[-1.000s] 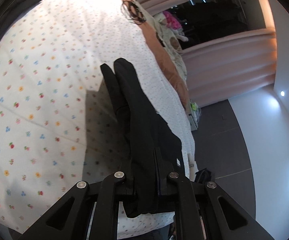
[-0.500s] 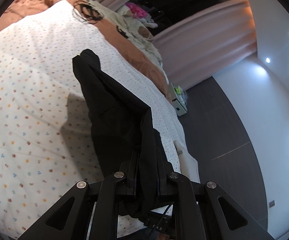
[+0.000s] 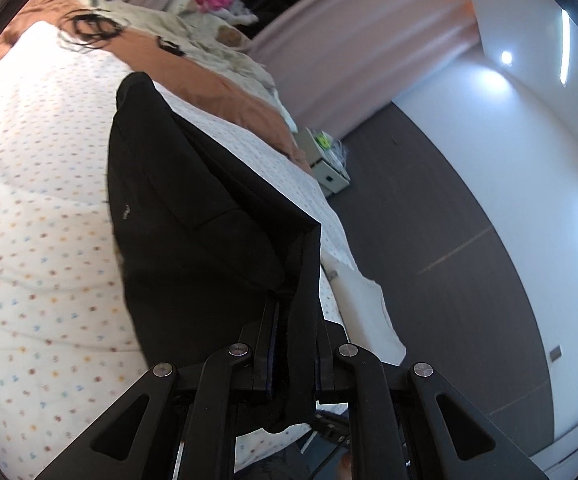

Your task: Fold large clothes

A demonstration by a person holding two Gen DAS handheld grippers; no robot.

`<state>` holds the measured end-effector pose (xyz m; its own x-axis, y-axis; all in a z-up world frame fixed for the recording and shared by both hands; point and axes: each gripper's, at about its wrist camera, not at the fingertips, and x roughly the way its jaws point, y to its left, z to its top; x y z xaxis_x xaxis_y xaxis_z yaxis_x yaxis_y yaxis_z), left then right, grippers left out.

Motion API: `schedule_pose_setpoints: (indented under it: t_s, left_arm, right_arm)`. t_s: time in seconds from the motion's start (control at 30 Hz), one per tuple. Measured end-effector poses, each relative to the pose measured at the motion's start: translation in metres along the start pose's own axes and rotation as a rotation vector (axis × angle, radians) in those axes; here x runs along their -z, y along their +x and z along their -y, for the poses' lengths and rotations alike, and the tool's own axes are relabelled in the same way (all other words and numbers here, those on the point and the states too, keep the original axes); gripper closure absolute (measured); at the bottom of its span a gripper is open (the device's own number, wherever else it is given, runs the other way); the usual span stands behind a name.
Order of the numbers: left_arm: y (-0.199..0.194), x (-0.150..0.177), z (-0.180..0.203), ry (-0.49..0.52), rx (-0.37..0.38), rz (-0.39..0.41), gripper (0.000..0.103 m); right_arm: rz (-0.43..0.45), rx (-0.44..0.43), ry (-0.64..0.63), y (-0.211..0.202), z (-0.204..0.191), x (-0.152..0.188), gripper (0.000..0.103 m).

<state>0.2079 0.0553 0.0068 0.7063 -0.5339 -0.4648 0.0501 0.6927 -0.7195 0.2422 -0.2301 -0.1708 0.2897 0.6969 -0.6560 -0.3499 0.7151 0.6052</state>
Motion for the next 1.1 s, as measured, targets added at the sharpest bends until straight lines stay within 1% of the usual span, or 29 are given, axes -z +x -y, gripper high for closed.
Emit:
schedule_pose_setpoints:
  t_s: [0.17, 0.33, 0.37, 0.5, 0.53, 0.6, 0.63, 0.67, 0.7, 0.73, 0.77, 0.8, 0.87, 0.93, 0.97, 1.0, 1.03, 1.1]
  left_arm:
    - [0.033, 0.000, 0.020, 0.039, 0.016, -0.059, 0.090]
    - [0.071, 0.005, 0.040, 0.072, 0.028, -0.126, 0.090]
    - [0.080, 0.007, 0.044, 0.081, 0.030, -0.143, 0.090]
    - [0.119, 0.017, 0.060, 0.110, 0.032, -0.230, 0.090]
    - [0.131, 0.019, 0.063, 0.115, 0.027, -0.260, 0.086]
    - [0.149, 0.024, 0.068, 0.112, 0.034, -0.306, 0.073]
    - [0.157, 0.027, 0.070, 0.102, 0.065, -0.329, 0.062]
    - [0.161, 0.029, 0.073, 0.093, 0.103, -0.341, 0.052]
    - [0.163, 0.031, 0.075, 0.092, 0.131, -0.348, 0.048]
    - [0.163, 0.032, 0.077, 0.102, 0.137, -0.346, 0.040]
    - [0.160, 0.032, 0.078, 0.120, 0.124, -0.334, 0.036]
    - [0.157, 0.032, 0.078, 0.138, 0.104, -0.321, 0.035]
    - [0.149, 0.031, 0.072, 0.146, 0.075, -0.307, 0.035]
    - [0.139, 0.031, 0.060, 0.134, 0.041, -0.295, 0.035]
    - [0.133, 0.030, 0.053, 0.126, 0.019, -0.285, 0.035]
    - [0.127, 0.029, 0.044, 0.115, -0.003, -0.276, 0.035]
    - [0.121, 0.030, 0.036, 0.101, -0.022, -0.266, 0.035]
    - [0.112, 0.030, 0.019, 0.069, -0.060, -0.251, 0.035]
  right_arm:
    - [0.082, 0.012, 0.056, -0.030, 0.028, -0.003, 0.091]
    - [0.128, 0.032, 0.114, -0.047, 0.045, 0.007, 0.091]
    - [0.133, 0.035, 0.121, -0.055, 0.057, 0.007, 0.091]
    - [0.153, 0.051, 0.153, -0.069, 0.075, 0.012, 0.091]
    - [0.156, 0.057, 0.162, -0.071, 0.078, 0.015, 0.091]
    - [0.157, 0.064, 0.174, -0.076, 0.084, 0.017, 0.091]
    - [0.157, 0.068, 0.179, -0.078, 0.088, 0.018, 0.090]
    - [0.156, 0.073, 0.184, -0.080, 0.090, 0.019, 0.087]
    - [0.158, 0.076, 0.189, -0.083, 0.091, 0.020, 0.075]
    - [0.167, 0.077, 0.195, -0.086, 0.092, 0.021, 0.059]
    - [0.177, 0.074, 0.196, -0.091, 0.096, 0.022, 0.053]
    - [0.187, 0.068, 0.194, -0.093, 0.096, 0.022, 0.047]
    - [0.189, 0.048, 0.181, -0.095, 0.094, 0.020, 0.046]
    - [0.179, 0.030, 0.168, -0.093, 0.092, 0.016, 0.044]
    - [0.175, 0.024, 0.162, -0.090, 0.091, 0.014, 0.043]
    - [0.171, 0.019, 0.157, -0.088, 0.089, 0.012, 0.038]
    - [0.169, 0.015, 0.154, -0.084, 0.087, 0.010, 0.035]
    - [0.162, 0.011, 0.150, -0.077, 0.085, 0.005, 0.035]
